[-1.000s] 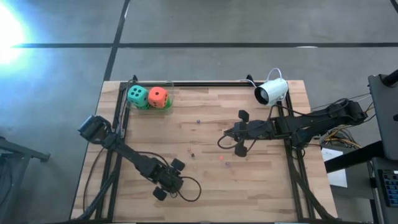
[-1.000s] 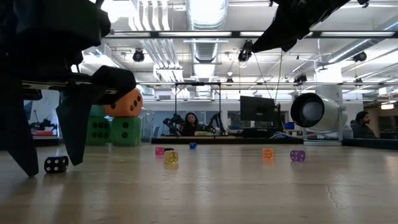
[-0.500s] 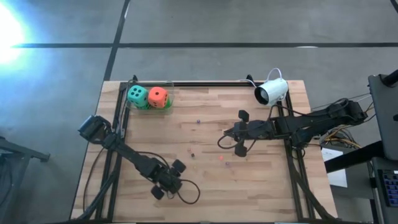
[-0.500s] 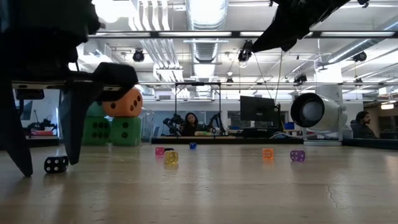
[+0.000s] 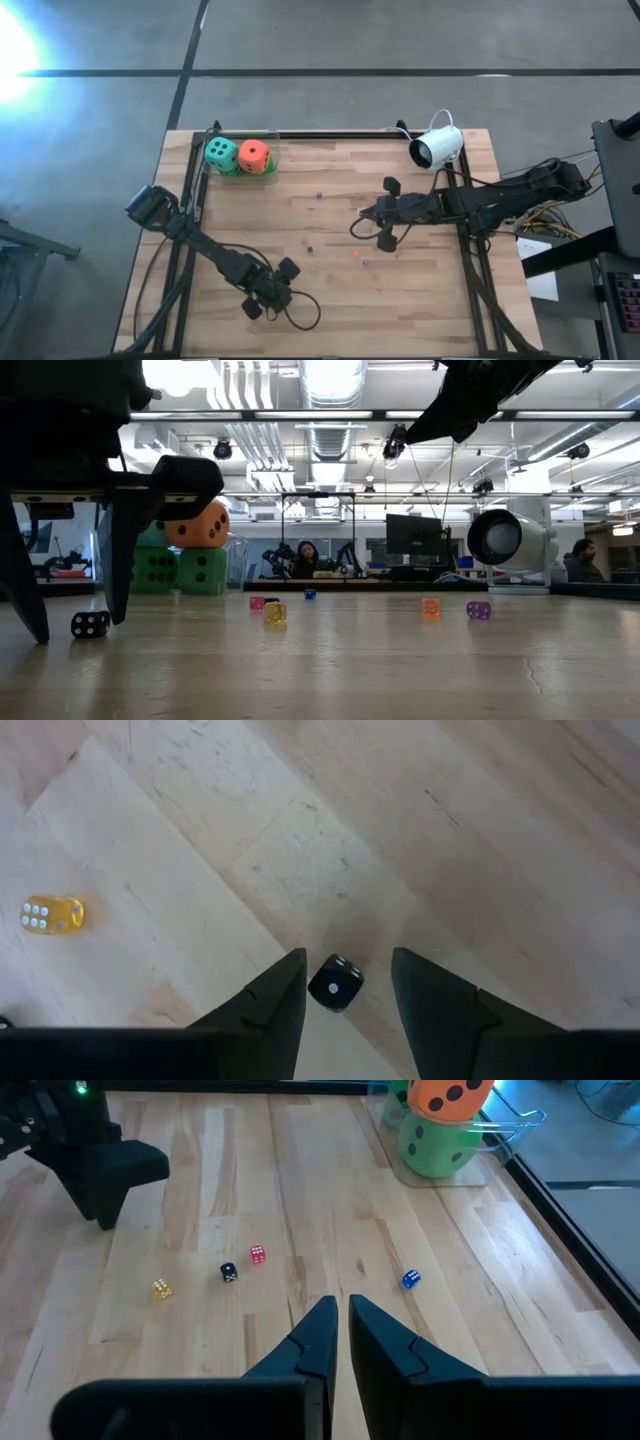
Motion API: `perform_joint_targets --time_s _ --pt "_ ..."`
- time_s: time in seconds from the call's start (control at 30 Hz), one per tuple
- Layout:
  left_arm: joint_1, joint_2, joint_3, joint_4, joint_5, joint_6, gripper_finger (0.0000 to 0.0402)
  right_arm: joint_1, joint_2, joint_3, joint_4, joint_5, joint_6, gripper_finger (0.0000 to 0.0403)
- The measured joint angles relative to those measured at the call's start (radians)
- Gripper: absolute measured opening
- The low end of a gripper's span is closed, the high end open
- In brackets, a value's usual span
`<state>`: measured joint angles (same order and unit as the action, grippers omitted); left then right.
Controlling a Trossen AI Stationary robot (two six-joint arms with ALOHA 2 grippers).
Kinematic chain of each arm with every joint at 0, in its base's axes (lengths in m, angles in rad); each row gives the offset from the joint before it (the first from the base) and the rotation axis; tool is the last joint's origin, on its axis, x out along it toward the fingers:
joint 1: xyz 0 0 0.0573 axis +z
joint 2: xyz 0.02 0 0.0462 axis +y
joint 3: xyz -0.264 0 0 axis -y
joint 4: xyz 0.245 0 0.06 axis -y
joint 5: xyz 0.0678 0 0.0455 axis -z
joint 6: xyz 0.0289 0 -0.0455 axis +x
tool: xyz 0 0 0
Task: Pick & Place Dice
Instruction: Put the bottom small black die into the transparent bin
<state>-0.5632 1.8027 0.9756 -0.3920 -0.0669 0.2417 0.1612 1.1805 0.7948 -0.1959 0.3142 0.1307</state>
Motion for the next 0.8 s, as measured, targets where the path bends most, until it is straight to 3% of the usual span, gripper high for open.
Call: perform_joint_targets --time_s 0.17,0.57,0.8 --pt "0.0 0.0 0.0 0.0 0.0 -0.003 0.0152 0.0 0.0 0.0 0.0 0.0 0.009 0.0027" --pt "0.001 0.0 0.0 0.003 -0.023 -0.007 0.0084 0.0 0.0 0.0 0.0 0.0 0.031 0.0027" --pt "0.001 0.0 0.0 0.006 -0.043 -0.007 0.008 0.0 0.0 0.0 0.0 0.0 0.031 0.0027"
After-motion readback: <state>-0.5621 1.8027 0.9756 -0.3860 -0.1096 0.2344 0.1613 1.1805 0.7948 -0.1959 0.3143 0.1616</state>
